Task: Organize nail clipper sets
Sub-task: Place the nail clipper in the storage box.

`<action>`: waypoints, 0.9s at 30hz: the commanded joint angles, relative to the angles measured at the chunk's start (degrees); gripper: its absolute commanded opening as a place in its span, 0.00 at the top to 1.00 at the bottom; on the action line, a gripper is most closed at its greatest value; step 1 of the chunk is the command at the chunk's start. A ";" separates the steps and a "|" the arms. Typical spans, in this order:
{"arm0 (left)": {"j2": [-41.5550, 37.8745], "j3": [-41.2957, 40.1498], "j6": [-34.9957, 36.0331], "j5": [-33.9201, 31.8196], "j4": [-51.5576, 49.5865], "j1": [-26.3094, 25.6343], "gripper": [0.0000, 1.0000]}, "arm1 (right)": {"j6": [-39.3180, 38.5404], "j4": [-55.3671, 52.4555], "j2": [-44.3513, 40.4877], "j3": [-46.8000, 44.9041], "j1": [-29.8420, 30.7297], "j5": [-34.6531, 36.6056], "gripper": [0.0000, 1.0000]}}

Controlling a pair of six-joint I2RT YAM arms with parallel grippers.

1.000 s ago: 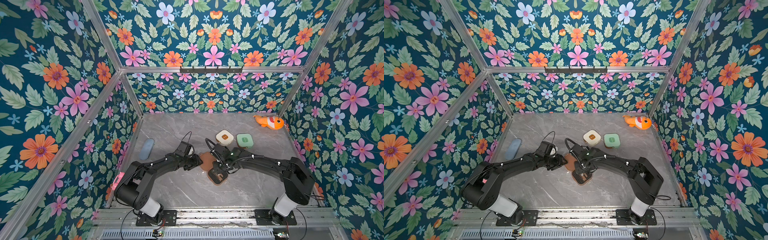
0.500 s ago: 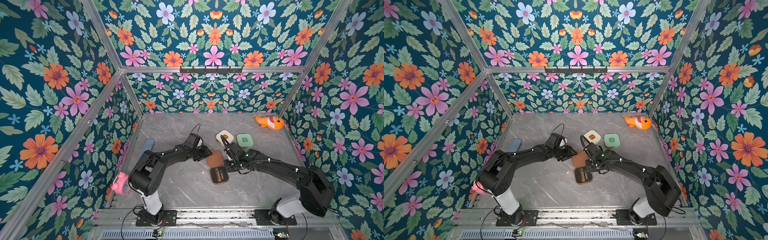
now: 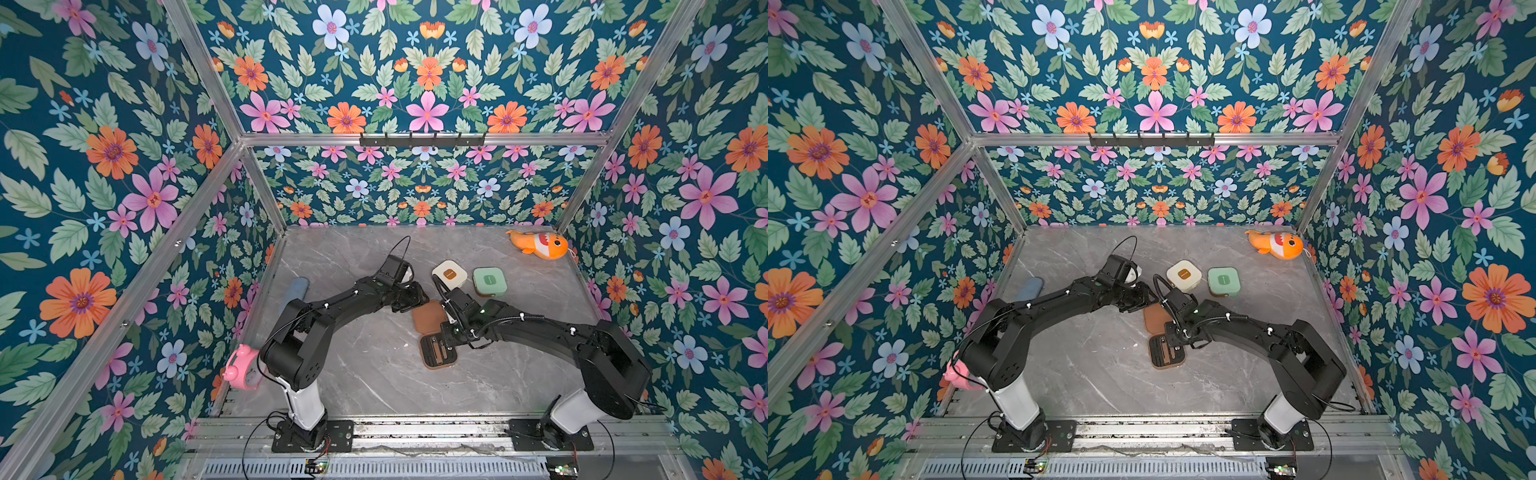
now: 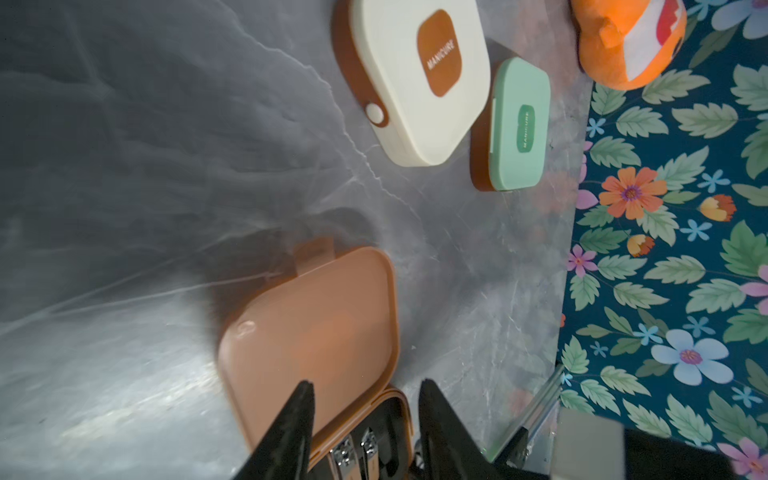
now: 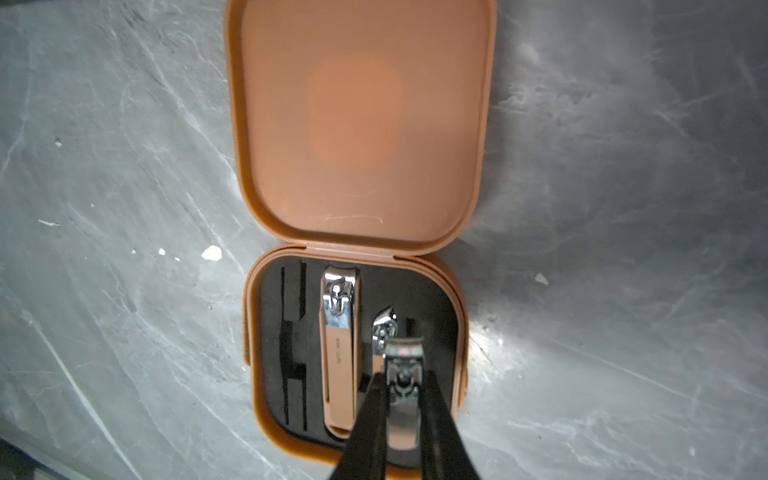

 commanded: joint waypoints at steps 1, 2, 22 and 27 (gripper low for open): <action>2.28 1.40 0.48 2.60 1.49 -0.32 0.57 | 1.14 1.62 0.85 0.18 0.70 2.04 0.86; 3.06 1.55 0.35 2.62 2.02 -0.43 0.57 | 1.24 1.69 1.26 0.22 0.89 2.36 0.86; 6.90 -5.80 -1.21 0.90 7.58 -0.69 0.61 | 1.25 1.97 3.35 -1.23 2.48 4.99 0.86; 7.16 -6.28 -1.30 0.46 7.66 -0.65 0.61 | 1.07 1.88 5.25 -1.82 3.34 5.45 0.86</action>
